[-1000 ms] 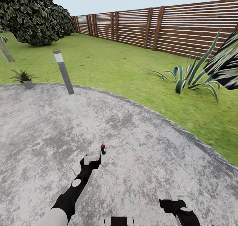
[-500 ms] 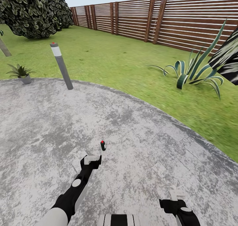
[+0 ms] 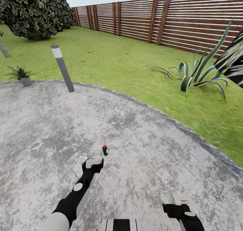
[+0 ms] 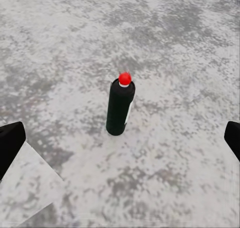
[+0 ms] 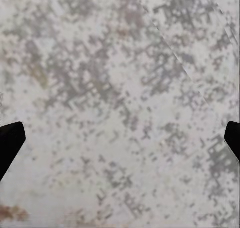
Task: Pick up the pesticide atomizer in the garden and spray insectifuge to fully cover both potted plants in the garden.
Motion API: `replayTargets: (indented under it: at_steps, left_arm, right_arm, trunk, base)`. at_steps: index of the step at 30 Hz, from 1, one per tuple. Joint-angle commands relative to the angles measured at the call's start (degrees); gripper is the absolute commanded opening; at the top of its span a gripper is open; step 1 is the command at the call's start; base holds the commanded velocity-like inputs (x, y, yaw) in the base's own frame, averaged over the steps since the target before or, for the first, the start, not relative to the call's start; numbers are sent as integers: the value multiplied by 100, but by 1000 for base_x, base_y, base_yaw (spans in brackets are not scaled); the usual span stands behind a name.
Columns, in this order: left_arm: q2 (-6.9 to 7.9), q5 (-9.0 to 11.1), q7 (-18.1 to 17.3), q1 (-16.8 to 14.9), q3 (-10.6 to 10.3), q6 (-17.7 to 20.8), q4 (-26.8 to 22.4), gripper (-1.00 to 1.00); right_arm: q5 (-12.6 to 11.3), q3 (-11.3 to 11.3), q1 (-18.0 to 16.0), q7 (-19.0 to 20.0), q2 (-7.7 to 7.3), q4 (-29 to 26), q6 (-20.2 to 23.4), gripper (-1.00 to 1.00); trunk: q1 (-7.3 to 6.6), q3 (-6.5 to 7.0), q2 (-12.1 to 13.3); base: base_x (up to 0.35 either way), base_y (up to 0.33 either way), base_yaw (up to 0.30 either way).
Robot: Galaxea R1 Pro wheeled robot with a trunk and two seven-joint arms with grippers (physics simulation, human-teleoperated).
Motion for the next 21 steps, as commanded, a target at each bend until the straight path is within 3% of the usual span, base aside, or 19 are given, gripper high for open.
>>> replayTargets:
  at_steps: [1,9,21]
  left_arm:
    - [1,25,-1,-3,-12,-16,4,100]
    - [1,25,-1,-3,-12,-20,4,100]
    - [0,25,-1,-3,-12,-19,4,100]
  right_arm:
    - [52,1,-1,5,0,-8,34,100]
    - [52,1,-1,5,0,-8,34,100]
    - [52,1,-1,5,0,-8,34,100]
  trunk:
    - [1,-4,-1]
    - [1,-4,-1]
    - [1,-4,-1]
  base:
    - [288,0,0]
    - [285,0,0]
    - [95,0,0]
